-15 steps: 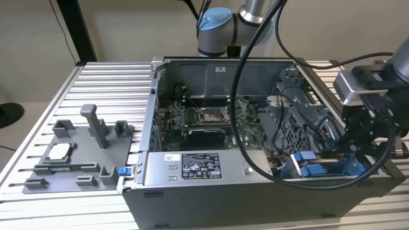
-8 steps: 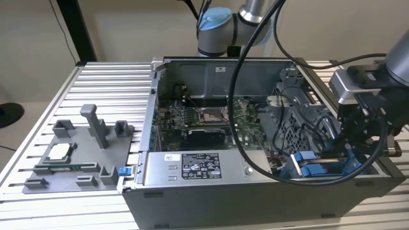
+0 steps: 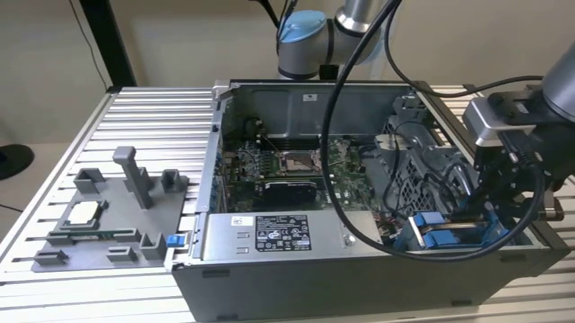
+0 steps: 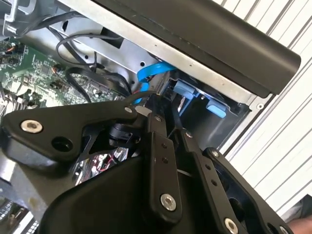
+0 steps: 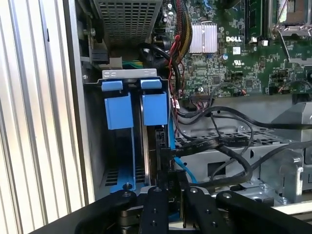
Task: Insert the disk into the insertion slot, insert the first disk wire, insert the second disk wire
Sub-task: 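Insert the second disk wire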
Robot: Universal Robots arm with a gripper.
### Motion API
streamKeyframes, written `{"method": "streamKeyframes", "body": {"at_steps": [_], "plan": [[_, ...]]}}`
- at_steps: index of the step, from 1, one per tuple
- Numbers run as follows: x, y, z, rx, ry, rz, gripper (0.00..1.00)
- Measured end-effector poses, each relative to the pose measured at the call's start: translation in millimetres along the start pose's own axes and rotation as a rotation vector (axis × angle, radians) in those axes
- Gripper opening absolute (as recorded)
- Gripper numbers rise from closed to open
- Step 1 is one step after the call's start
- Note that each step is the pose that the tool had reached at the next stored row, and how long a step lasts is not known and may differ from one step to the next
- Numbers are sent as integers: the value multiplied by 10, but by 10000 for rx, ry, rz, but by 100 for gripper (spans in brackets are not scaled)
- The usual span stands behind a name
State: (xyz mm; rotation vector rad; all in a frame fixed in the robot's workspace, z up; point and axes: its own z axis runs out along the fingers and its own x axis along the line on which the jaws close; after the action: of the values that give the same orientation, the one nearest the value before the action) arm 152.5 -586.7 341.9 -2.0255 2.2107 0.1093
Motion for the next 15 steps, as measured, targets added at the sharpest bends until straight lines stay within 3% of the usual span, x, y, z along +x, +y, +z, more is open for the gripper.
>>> {"method": "streamKeyframes", "body": {"at_steps": [15], "plan": [[23,15,0,-75,9,10,0]]}}
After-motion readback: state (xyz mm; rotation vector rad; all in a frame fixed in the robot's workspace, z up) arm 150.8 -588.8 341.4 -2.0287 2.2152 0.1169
